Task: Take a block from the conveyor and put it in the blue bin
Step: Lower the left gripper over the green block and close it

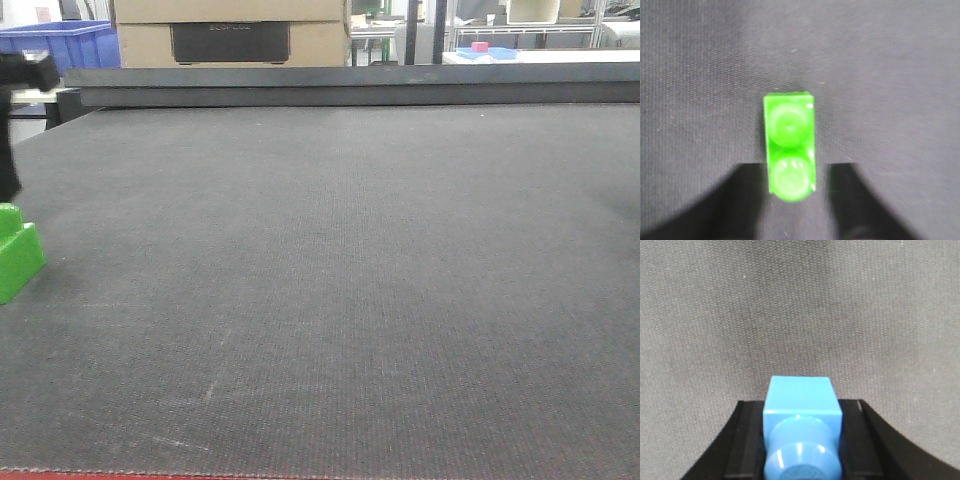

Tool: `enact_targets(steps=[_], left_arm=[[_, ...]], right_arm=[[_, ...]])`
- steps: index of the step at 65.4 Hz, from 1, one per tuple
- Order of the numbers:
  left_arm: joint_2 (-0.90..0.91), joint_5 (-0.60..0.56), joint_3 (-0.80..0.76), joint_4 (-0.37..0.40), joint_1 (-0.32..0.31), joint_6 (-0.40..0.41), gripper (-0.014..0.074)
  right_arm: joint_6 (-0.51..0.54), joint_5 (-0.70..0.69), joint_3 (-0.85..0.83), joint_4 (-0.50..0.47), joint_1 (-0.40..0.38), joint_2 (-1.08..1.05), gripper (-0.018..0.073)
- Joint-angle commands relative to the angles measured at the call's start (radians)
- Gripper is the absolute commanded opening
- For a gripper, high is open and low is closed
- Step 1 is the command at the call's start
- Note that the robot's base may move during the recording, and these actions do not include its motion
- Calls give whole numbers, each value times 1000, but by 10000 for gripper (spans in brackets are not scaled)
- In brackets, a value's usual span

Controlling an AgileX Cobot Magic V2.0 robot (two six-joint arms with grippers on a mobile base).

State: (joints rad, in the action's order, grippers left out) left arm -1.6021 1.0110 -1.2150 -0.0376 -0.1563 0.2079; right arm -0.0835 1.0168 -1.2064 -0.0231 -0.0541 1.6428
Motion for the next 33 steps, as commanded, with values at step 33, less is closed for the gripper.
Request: enact_targets(steps=[33], left_arm=[[-148,-57,-6,-12,-6,82,121]], right_arm=[[5,0,-8,5,-4,-11,-160]])
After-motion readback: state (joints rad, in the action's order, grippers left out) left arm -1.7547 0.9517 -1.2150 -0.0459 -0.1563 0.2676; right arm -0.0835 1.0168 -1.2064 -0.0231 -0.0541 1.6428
